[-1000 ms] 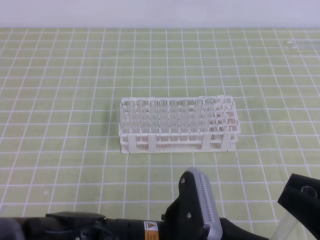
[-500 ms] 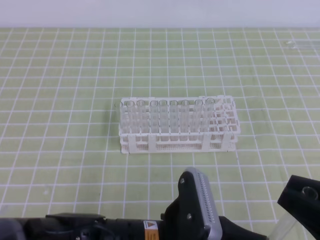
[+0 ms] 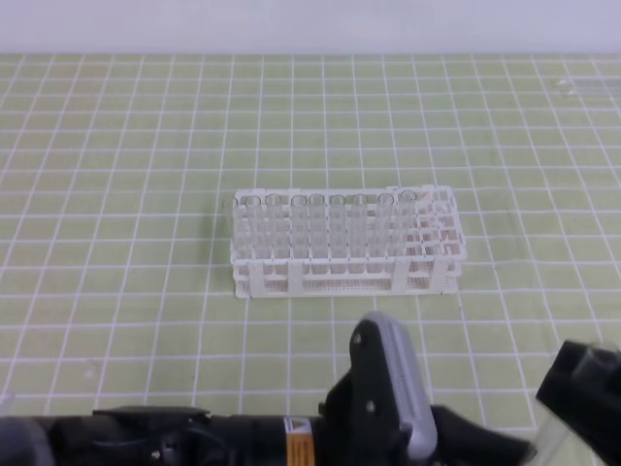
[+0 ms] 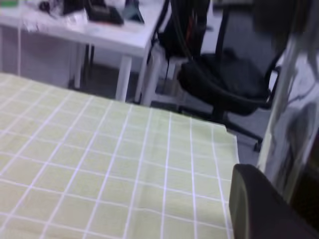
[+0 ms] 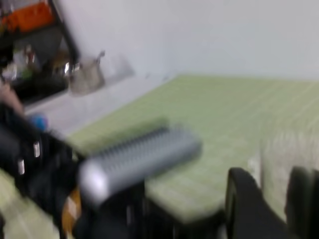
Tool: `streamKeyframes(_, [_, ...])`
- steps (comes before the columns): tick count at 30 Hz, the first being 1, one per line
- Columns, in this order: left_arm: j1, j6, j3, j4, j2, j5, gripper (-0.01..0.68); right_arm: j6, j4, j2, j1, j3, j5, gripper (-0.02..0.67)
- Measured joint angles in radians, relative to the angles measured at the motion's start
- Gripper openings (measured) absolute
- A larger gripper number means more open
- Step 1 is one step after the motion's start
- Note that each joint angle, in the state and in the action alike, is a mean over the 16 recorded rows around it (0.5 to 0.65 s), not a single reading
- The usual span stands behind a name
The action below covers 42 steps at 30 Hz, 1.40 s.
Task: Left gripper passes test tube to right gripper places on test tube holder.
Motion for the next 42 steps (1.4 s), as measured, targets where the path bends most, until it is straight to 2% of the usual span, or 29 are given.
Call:
streamKeyframes(10, [0.001,-0.001,-0.003,-0.009,-0.002,-0.015,0.016,0.000,-0.001,0.000,0.000,0.004,0.010,0.285])
streamKeyframes(16, [0.000,-0.005,-0.003,-0.004,-0.001,-0.009,0.022,-0.008,0.019,0.000,0.000,0.004,0.002,0.309])
streamKeyframes(25, [0.000,-0.016,-0.003,0.016,0.001,0.008,0.040,-0.021,0.039,0.000,0.000,0.004,-0.011,0.311])
streamKeyframes(33, [0.000,-0.026,-0.003,0.039,0.001,0.017,0.028,-0.034,0.054,0.000,0.000,0.004,-0.016,0.307])
streamKeyframes(42, [0.001,-0.036,-0.003,0.047,-0.002,0.028,0.010,-0.061,0.074,0.000,0.000,0.004,-0.018,0.239])
